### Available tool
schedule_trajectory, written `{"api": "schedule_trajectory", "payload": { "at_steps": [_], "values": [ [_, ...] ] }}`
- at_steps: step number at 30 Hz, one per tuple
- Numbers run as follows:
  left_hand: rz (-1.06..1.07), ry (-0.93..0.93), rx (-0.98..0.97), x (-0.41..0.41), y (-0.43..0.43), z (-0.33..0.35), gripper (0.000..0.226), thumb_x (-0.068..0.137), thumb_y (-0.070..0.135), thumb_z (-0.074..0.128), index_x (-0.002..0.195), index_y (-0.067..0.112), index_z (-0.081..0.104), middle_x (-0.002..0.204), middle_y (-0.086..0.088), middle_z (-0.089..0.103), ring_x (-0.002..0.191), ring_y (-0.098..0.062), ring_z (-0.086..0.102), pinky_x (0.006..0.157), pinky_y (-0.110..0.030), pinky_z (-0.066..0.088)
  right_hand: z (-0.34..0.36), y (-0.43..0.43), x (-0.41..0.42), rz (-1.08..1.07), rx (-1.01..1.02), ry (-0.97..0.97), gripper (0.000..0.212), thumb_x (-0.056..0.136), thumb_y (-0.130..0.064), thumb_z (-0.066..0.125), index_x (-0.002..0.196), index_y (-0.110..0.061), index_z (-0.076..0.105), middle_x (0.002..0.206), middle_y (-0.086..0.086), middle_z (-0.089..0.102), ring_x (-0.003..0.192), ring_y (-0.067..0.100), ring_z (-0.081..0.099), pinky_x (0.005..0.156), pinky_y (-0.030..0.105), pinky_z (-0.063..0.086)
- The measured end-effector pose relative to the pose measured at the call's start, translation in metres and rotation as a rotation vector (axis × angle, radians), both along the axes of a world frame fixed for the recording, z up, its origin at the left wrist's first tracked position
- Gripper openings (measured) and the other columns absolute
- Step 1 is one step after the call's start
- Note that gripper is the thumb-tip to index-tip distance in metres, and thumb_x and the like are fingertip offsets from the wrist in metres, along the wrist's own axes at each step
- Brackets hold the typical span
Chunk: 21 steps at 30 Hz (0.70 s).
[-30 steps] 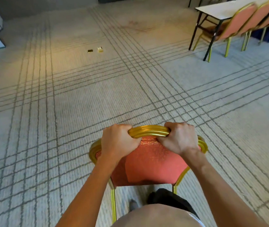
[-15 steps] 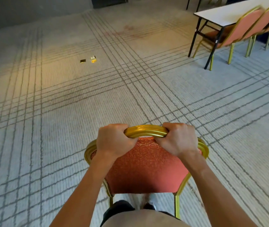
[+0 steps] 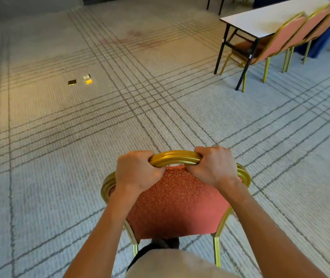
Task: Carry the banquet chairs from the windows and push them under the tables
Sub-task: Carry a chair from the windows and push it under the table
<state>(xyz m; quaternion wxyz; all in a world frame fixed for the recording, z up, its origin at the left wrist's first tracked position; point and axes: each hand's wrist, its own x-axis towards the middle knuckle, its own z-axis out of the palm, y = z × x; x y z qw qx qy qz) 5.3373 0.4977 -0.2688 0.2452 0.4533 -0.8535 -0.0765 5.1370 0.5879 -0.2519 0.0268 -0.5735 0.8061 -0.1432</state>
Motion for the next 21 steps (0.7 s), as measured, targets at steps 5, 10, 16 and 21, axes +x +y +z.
{"api": "schedule_trajectory", "payload": {
  "at_steps": [5, 10, 16, 21],
  "values": [
    [-0.03, 0.016, 0.023, -0.039, -0.1, 0.011, 0.043, 0.066, 0.056, 0.064, 0.048, 0.028, 0.036, 0.046, 0.011, 0.04, 0.049, -0.01, 0.046, 0.05, -0.025, 0.029, 0.016, -0.089, -0.032, -0.059, 0.014, 0.023, 0.043, 0.078, -0.06, 0.061, 0.06, -0.025, 0.044, 0.071, 0.001, 0.069, 0.077, 0.03, 0.067, 0.069, 0.036, 0.047],
    [-0.088, 0.015, -0.009, -0.078, -0.19, 0.031, 0.043, 0.068, 0.054, 0.067, 0.049, 0.025, 0.04, 0.045, 0.01, 0.04, 0.047, -0.01, 0.045, 0.049, -0.025, 0.025, 0.037, -0.169, -0.068, -0.087, -0.02, 0.055, 0.036, 0.078, -0.055, 0.064, 0.065, -0.025, 0.051, 0.071, 0.0, 0.069, 0.077, 0.03, 0.067, 0.069, 0.036, 0.046],
    [-0.114, 0.015, -0.024, -0.145, -0.306, 0.028, 0.05, 0.071, 0.059, 0.061, 0.046, 0.03, 0.029, 0.042, 0.013, 0.03, 0.045, -0.008, 0.037, 0.048, -0.022, 0.019, 0.019, -0.281, -0.136, -0.089, -0.086, 0.035, 0.044, 0.077, -0.056, 0.066, 0.057, -0.026, 0.04, 0.064, -0.001, 0.065, 0.068, 0.028, 0.065, 0.062, 0.034, 0.041],
    [-0.111, -0.042, -0.012, -0.211, -0.41, 0.017, 0.05, 0.074, 0.061, 0.06, 0.047, 0.03, 0.033, 0.042, 0.012, 0.033, 0.044, -0.007, 0.044, 0.048, -0.024, 0.025, -0.003, -0.389, -0.206, -0.049, -0.136, -0.01, 0.037, 0.069, -0.059, 0.051, 0.055, -0.027, 0.038, 0.057, -0.003, 0.06, 0.06, 0.027, 0.062, 0.058, 0.034, 0.046]
  ]
}}
